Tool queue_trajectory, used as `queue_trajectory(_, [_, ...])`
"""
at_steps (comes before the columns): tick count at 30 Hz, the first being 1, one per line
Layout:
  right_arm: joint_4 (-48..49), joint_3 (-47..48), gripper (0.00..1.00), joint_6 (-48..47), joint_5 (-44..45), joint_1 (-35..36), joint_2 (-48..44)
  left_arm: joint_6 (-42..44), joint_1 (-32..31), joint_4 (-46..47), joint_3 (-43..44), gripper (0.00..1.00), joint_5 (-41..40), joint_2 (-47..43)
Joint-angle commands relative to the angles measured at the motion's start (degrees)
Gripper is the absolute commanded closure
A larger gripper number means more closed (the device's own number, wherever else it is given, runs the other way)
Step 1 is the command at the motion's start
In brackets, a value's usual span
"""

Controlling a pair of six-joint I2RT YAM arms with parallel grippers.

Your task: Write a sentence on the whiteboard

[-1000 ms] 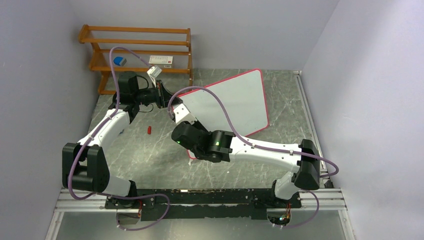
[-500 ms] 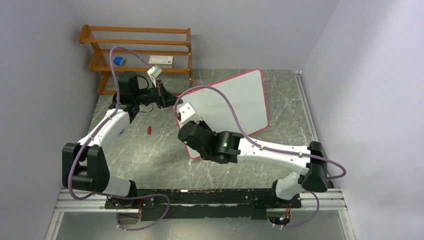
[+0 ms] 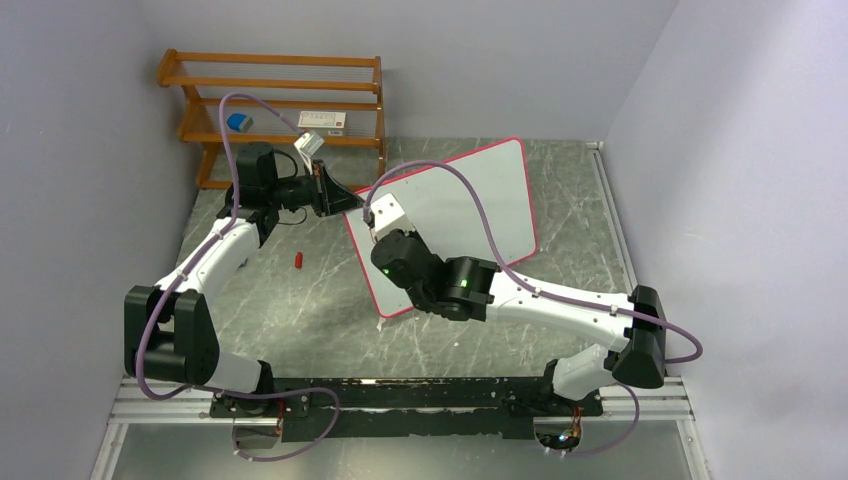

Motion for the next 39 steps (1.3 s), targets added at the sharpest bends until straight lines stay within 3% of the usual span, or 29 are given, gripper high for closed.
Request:
queue_trajectory(1, [3.13, -0.39, 1.0, -0.47, -0.38, -0.38, 0.47, 2.49, -1.42, -4.51, 0.64, 0.95, -0.48, 1.25])
queue_trajectory(39, [1.9, 0.08, 1.0, -0.79, -3.79, -1.17, 2.8, 2.27, -1.42, -4.39, 0.63, 0.95, -0.3, 1.41])
